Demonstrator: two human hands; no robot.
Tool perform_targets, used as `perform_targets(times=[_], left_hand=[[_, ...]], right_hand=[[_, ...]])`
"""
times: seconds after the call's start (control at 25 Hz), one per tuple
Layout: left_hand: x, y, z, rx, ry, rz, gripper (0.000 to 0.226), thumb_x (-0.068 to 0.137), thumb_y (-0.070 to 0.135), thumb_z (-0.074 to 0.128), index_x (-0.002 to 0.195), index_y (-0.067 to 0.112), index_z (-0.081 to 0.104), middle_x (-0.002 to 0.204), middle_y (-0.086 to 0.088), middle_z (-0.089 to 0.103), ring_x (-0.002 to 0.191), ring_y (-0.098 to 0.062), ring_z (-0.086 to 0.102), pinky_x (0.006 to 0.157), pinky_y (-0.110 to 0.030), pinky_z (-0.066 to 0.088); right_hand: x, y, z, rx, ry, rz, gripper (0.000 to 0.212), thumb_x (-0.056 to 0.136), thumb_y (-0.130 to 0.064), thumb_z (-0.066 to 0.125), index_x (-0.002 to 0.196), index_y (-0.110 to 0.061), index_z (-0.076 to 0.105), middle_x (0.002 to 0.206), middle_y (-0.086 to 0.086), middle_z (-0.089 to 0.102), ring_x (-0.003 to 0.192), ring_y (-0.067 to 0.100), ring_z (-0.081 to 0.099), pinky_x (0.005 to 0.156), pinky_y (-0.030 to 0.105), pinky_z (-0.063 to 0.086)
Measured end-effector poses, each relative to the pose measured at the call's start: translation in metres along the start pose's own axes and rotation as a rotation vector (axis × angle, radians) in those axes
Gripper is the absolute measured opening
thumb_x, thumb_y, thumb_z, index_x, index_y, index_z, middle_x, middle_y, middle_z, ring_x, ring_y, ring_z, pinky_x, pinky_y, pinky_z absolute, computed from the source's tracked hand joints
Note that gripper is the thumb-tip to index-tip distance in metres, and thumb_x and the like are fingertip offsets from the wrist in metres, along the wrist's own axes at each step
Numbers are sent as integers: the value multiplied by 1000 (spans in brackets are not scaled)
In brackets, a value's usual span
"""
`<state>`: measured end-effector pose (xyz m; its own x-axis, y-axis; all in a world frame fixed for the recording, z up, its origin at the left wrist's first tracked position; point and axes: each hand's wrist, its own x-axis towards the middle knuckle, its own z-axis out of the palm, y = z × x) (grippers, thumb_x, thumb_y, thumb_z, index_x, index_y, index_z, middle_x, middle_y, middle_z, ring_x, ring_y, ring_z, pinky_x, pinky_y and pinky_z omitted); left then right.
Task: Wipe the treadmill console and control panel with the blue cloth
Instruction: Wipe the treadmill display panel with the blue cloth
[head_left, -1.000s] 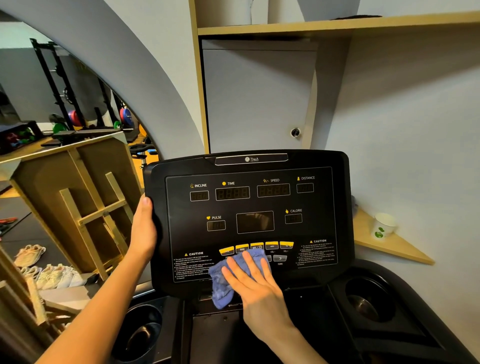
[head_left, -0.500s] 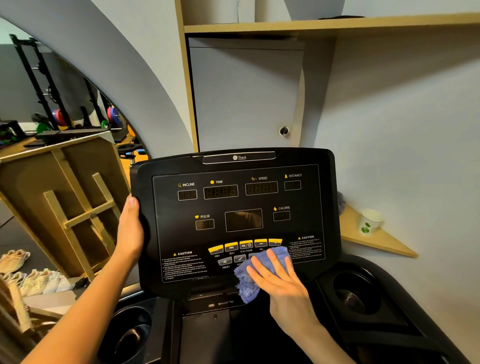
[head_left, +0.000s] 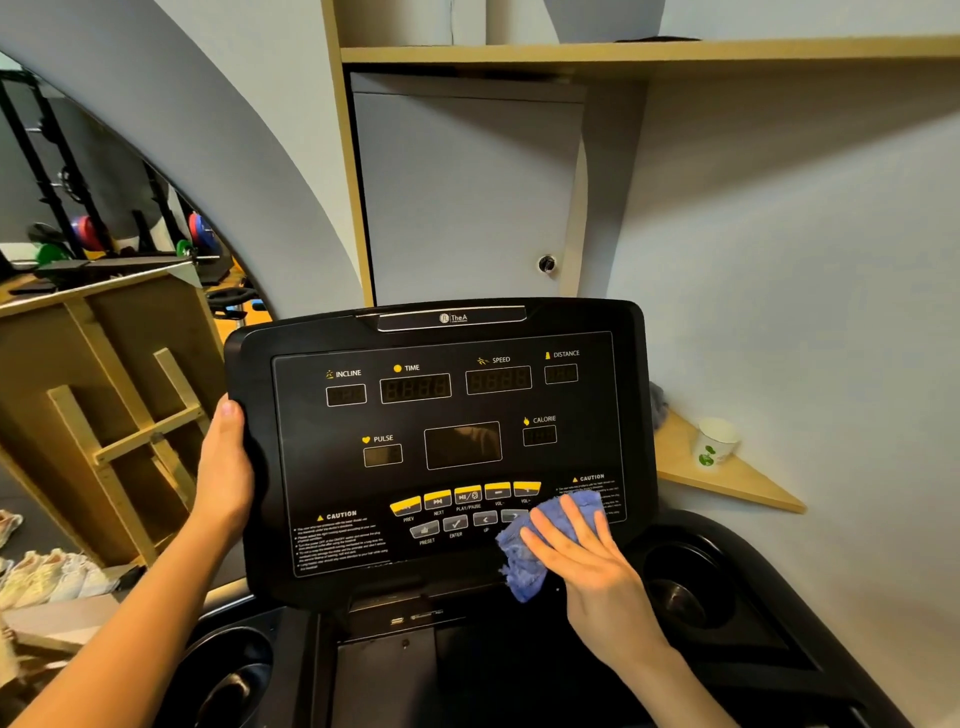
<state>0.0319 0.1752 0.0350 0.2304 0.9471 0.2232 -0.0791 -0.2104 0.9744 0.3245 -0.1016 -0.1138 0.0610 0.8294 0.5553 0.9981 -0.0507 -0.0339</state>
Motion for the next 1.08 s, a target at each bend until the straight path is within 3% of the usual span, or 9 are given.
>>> perform_targets(times=[0.12,0.24,0.32,0.4,0.52,0.68,0.8,0.88,1.08], left_hand=[[4,-6,-4,13,7,-8,43,104,51,26,130,30,53,122,8,62,112,-8,57,97,-34,40],[7,-9,-6,20,8,-2,41,104,51,26,127,32,54,128,3,59,119,-16,54,104,-40,37],[6,-7,-4,36,13,14,37,105,49,25,124,34,53,127,3,58,117,-16,54,103,-39,37],[4,-5,-4,41,13,12,37,106,47,24,123,31,53,125,2,58,116,-16,53,100,-37,36],[6,-6,-4,39,15,6,37,106,47,25,121,31,54,118,6,60,115,-16,53,99,-37,36],[6,-5,-4,49,20,16,34,106,45,25,111,36,57,110,14,60,112,-12,54,96,-33,35],[8,-8,-6,58,30,20,39,101,55,28,117,35,57,121,6,61,119,-16,53,106,-39,35],[11,-11,-8,70,37,17,53,95,63,30,127,29,56,131,-2,59,127,-22,51,113,-48,32],[10,-11,-8,50,15,25,53,104,51,27,140,18,50,137,-3,55,130,-22,47,115,-47,29]], right_hand=[[-6,18,-2,-64,46,-28,64,103,-30,36,159,-38,4,167,-19,2,154,18,2,119,45,9],[-14,44,-3,-225,-14,-75,118,76,-22,82,160,-30,-1,168,-10,-6,154,23,-6,119,44,2],[-16,62,-7,-299,-89,-89,141,59,-28,96,159,-22,-2,168,-2,-8,153,28,-10,120,45,-3],[-16,74,-9,-307,-92,-139,124,74,-31,86,159,-20,-2,168,1,-9,153,31,-11,120,46,-6],[-6,81,-18,-126,48,-81,71,98,-31,43,159,-32,8,168,-10,-1,154,23,-9,120,41,-7],[5,72,-31,119,135,113,51,96,-19,41,146,-18,43,154,4,44,154,17,3,120,47,3],[22,68,-43,197,166,187,51,96,-14,45,146,-23,45,155,2,44,154,21,7,119,55,10],[37,70,-53,237,188,233,61,92,3,53,145,-26,48,157,-4,41,154,25,10,120,60,17],[91,79,-78,258,259,267,79,80,27,53,143,-20,53,156,0,42,154,27,10,119,62,21]])
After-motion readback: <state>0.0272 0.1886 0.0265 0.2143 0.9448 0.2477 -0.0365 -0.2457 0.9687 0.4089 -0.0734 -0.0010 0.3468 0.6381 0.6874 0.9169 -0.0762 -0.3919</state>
